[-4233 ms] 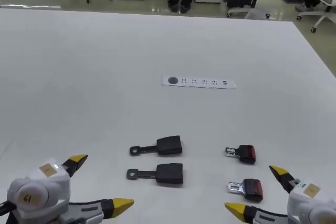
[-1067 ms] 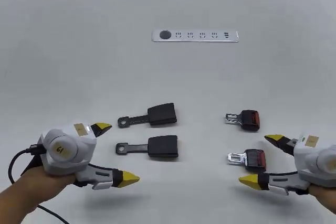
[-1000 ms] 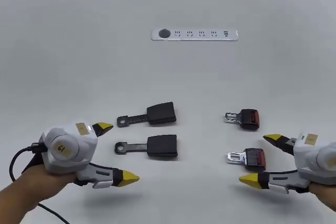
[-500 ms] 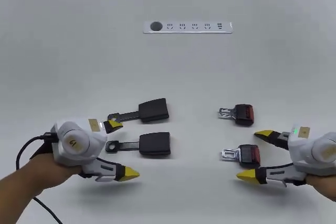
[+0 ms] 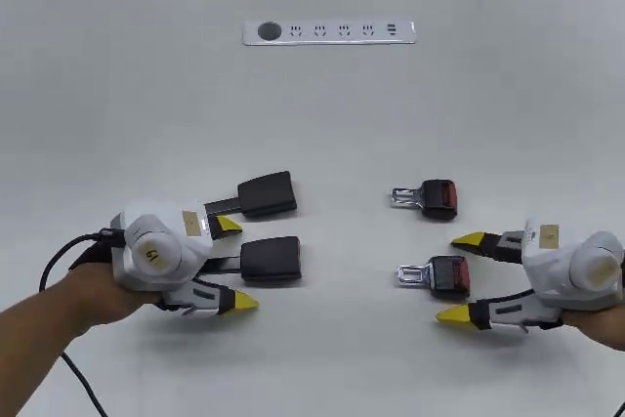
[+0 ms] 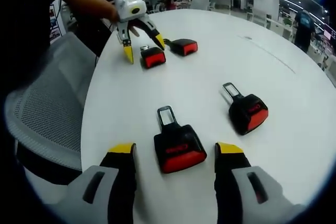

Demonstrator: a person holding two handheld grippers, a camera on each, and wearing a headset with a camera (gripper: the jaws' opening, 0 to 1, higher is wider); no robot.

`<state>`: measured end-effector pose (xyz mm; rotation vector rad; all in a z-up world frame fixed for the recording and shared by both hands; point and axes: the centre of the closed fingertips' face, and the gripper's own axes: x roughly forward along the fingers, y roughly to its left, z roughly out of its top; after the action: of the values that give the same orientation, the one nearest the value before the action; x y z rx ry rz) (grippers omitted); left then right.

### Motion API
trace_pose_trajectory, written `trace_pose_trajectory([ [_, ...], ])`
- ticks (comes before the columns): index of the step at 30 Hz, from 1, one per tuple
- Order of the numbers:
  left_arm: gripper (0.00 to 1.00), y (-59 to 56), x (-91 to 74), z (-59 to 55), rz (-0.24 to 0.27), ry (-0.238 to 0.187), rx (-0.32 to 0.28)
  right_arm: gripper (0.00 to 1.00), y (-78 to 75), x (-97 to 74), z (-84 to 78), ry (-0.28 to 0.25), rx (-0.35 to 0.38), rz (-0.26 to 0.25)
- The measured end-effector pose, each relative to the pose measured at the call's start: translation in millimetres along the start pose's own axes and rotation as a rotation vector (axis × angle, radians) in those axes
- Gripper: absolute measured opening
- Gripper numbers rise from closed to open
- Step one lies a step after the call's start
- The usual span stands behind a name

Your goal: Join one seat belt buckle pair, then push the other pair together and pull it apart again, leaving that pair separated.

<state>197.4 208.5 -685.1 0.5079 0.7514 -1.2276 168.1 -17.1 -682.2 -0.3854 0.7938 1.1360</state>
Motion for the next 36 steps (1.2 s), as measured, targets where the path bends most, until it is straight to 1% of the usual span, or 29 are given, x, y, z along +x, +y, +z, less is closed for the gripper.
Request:
trace_pose_trajectory([
  [2, 0.54, 2.7, 0.6, 2.6, 0.004, 0.002, 0.019, 0.57, 1.0, -0.7, 0.7, 0.01, -0.012, 0.011],
  [3, 0.49, 2.8, 1.4, 4.8, 0.004, -0.008, 0.047, 0.55, 1.3, -0.8, 0.6, 0.015, -0.026, 0.016],
  [4, 0.45, 1.2, 1.9, 4.1, -0.002, -0.005, 0.057, 0.54, 1.5, -1.1, -0.2, 0.02, -0.03, 0.019],
  [5, 0.45, 0.8, 3.6, 1.3, -0.013, -0.002, 0.048, 0.54, 1.0, -1.2, 0.4, 0.017, -0.029, 0.019],
  [6, 0.46, 2.3, 4.4, 0.9, -0.008, -0.005, 0.049, 0.53, -0.1, -1.9, 0.2, 0.016, -0.023, 0.022],
  [8, 0.45, 1.6, 4.7, 2.7, -0.018, -0.013, 0.064, 0.51, -1.9, -2.2, -1.0, 0.017, -0.031, 0.021],
  [9, 0.44, 2.1, 5.6, 2.6, -0.017, -0.012, 0.061, 0.5, -2.9, -1.9, -0.6, 0.017, -0.037, 0.018],
  [10, 0.42, 1.3, 6.2, 2.8, -0.025, -0.012, 0.067, 0.48, -3.9, -1.7, -1.7, 0.019, -0.04, 0.014],
  [11, 0.37, 0.5, 5.9, 1.5, -0.03, -0.001, 0.075, 0.44, -3.7, -1.4, -1.4, 0.022, -0.041, 0.013],
  [12, 0.34, 4.0, 5.5, 5.6, -0.001, -0.009, 0.093, 0.38, -7.7, -0.7, -3.7, 0.041, -0.075, -0.011],
  [13, 0.33, 3.1, 6.6, 10.1, -0.01, -0.024, 0.127, 0.37, -7.0, 0.6, -3.1, 0.036, -0.08, -0.007],
  [14, 0.33, -0.8, 6.2, 7.7, -0.021, -0.016, 0.111, 0.36, -6.0, 2.8, -2.7, 0.024, -0.077, -0.001],
  [15, 0.33, -1.1, 5.6, 8.8, -0.022, -0.02, 0.108, 0.36, -6.8, 3.8, -2.4, 0.025, -0.081, -0.004],
  [18, 0.33, -2.3, 5.2, 8.5, -0.027, -0.034, 0.116, 0.36, -9.1, 5.9, -2.3, 0.032, -0.081, -0.007],
  [19, 0.33, -2.5, 5.6, 8.8, -0.03, -0.033, 0.12, 0.35, -10.6, 6.1, -2.2, 0.038, -0.073, -0.014],
  [21, 0.32, -3.7, 5.6, 9.9, -0.039, -0.025, 0.13, 0.35, -11.5, 6.0, -2.1, 0.038, -0.068, -0.01],
  [23, 0.32, -3.4, 5.9, 8.4, -0.048, -0.022, 0.138, 0.35, -11.9, 5.0, -2.2, 0.044, -0.053, 0.009],
  [26, 0.32, -4.2, 6.3, 7.8, -0.061, -0.008, 0.151, 0.34, -11.8, 5.1, -3.3, 0.069, -0.065, 0.025],
  [29, 0.32, -3.5, 6.8, 8.7, -0.074, 0.004, 0.145, 0.34, -11.1, 4.8, -2.5, 0.085, -0.059, 0.038],
  [33, 0.32, -3.3, 7.1, 8.2, -0.079, 0.012, 0.149, 0.34, -10.6, 7.0, 0.3, 0.087, -0.057, 0.04],
  [36, 0.32, -3.2, 6.6, 8.3, -0.08, 0.023, 0.142, 0.34, -10.1, 11.5, 4.1, 0.09, -0.062, 0.042],
])
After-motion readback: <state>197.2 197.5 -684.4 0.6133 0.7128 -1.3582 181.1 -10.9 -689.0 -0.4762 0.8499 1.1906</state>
